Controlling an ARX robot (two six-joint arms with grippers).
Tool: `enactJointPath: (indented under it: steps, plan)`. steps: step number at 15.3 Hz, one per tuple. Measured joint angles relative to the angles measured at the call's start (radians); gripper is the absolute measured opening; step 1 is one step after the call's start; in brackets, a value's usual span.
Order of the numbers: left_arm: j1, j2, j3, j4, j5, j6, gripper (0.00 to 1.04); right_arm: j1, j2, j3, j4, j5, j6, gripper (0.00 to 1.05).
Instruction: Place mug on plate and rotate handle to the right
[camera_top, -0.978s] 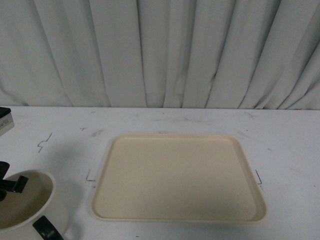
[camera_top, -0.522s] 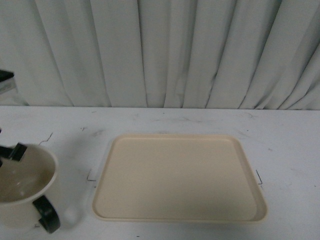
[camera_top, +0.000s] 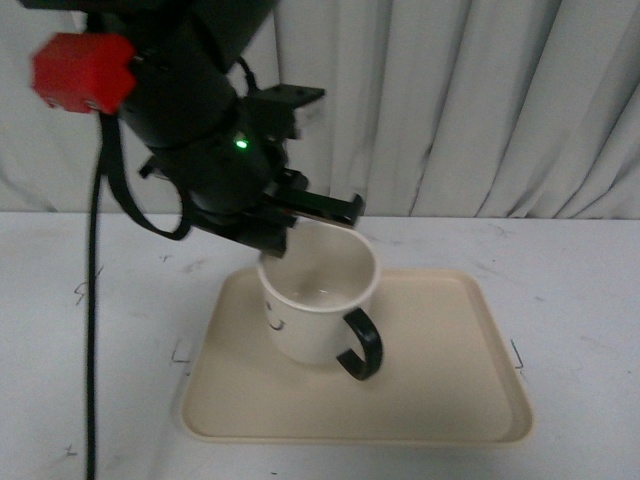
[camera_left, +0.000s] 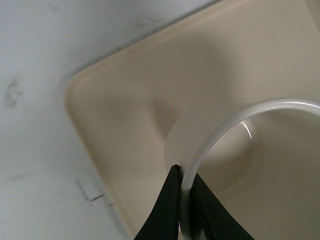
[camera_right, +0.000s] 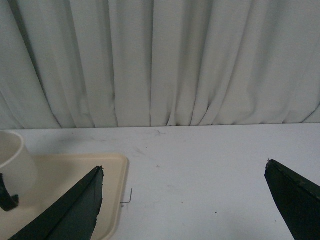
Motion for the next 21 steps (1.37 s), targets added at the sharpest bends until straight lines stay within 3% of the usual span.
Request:
enactJointPath:
  steps: [2,7,8,12,14,15,17,18,19,20,21]
  plan:
    - [-0.056,0.08,0.051,-0.014,0.006,-0.003,0.03,0.0,0.0,0.0,0.0,0.0,0.0,0.98]
    - [-0.069,0.158,0.09,-0.04,0.018,-0.011,0.03,0.0,0.0,0.0,0.0,0.0,0.0,0.98]
    - [-0.076,0.159,0.093,-0.039,0.014,-0.016,0.08,0.0,0.0,0.0,0.0,0.0,0.0,0.98]
    - [-0.056,0.085,0.012,0.037,0.048,-0.032,0.53,0.0,0.0,0.0,0.0,0.0,0.0,0.98]
    - [-0.048,0.066,-0.01,0.063,0.055,-0.031,0.57,0.0,0.0,0.0,0.0,0.0,0.0,0.98]
    - [-0.031,0.011,-0.051,0.112,0.077,-0.029,0.64,0.0,0.0,0.0,0.0,0.0,0.0,0.98]
    - [0.022,-0.185,-0.167,0.281,0.038,-0.033,0.87,0.0,0.0,0.0,0.0,0.0,0.0,0.98]
    - [0.025,-0.231,-0.286,0.685,-0.144,-0.04,0.78,0.0,0.0,0.0,0.0,-0.001,0.0,0.98]
    - [0.036,-0.275,-0.444,0.957,-0.27,-0.047,0.68,0.001,0.0,0.0,0.0,0.0,0.0,0.98]
    - [0.054,-0.303,-0.615,1.151,-0.323,-0.049,0.57,0.001,0.0,0.0,-0.001,0.0,0.0,0.98]
    - [0.093,-0.327,-0.764,1.323,-0.315,-0.048,0.44,0.002,0.0,0.0,0.0,0.0,0.0,0.98]
